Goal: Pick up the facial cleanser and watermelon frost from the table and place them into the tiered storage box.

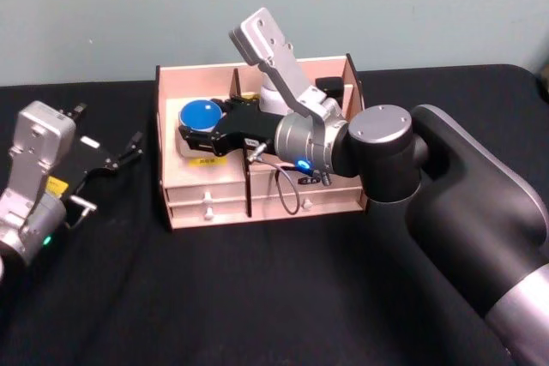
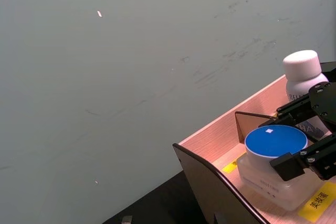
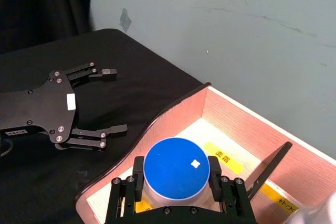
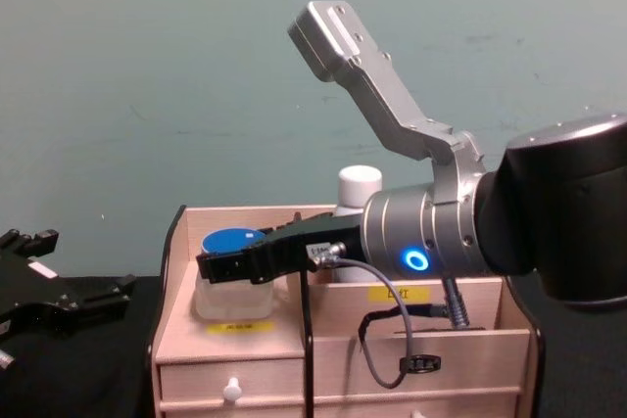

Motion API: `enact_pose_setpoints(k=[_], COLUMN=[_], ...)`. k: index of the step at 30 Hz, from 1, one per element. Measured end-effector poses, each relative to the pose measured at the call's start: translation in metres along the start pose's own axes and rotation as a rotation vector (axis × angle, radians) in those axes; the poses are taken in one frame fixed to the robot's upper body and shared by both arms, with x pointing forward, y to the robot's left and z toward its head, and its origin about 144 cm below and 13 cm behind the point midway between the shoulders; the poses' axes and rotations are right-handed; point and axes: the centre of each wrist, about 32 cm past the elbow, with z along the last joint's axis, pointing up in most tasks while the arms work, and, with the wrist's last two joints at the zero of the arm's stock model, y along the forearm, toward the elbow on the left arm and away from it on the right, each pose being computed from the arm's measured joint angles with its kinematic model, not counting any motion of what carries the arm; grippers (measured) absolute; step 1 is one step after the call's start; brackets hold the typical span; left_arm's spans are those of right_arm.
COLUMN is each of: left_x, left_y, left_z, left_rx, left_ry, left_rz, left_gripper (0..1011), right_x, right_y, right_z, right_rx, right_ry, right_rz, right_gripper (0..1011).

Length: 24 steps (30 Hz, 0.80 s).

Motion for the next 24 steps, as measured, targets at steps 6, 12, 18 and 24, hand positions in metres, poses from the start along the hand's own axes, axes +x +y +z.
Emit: enact_pose_setpoints(k=[6,12,18,24], left_x=[0.0000,0.0000,0.0000,0.0000], left_y=[0.0000,0.0000,0.0000,0.0000], left_z=[0.0000,0.0000,0.0000,0.0000], left_rx=[0.000,0.000,0.000,0.000], left_ry=[0.000,0.000,0.000,0.000], left_rz=[0.000,0.000,0.000,0.000], left_gripper=[1010,1010,1010,1009], right_x=[0.0001,0.0001,0.0000,-0.0011], right_y=[-0.0001,-0.0001,-0.0009,-0.0035], right_z=[0.0000,-0.0003,-0.0010,0.0004], right_rx=[-0.001,-0.002,0.017,0.052], right_ry=[0.000,0.000,-0.005,-0.015], right_rz=[0.000,0.000,-0.006,-0.012], right_gripper=[730,843,991,1002])
